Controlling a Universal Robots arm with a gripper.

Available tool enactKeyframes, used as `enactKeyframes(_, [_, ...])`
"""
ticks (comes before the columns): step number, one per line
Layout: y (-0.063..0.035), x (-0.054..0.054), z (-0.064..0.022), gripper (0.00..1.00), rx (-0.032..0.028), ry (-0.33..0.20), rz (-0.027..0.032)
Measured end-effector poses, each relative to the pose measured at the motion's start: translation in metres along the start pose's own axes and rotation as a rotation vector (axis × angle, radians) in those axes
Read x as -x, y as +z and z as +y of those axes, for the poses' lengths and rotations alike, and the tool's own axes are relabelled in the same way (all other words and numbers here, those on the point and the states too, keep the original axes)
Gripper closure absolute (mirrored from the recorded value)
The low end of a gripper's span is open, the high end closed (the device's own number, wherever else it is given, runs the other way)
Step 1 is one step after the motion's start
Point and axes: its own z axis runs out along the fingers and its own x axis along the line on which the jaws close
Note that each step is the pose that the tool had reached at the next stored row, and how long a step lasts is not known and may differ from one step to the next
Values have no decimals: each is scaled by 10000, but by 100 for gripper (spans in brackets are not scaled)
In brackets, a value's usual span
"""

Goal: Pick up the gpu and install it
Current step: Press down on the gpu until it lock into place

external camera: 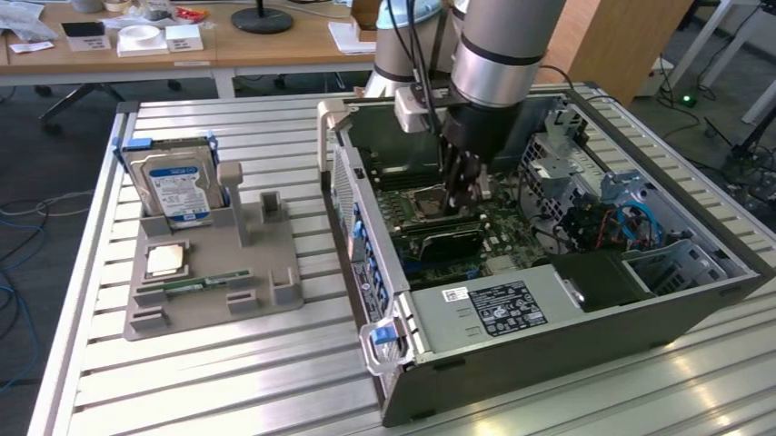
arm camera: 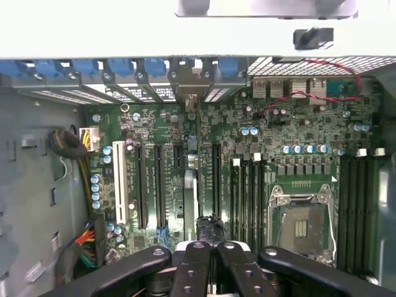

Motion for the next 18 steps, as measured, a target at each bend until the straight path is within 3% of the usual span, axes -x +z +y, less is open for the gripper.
enactKeyframes(10, [-269,18,-9,89,1,-1,2])
enactKeyframes(18, [-281,19,-9,89,1,0,2])
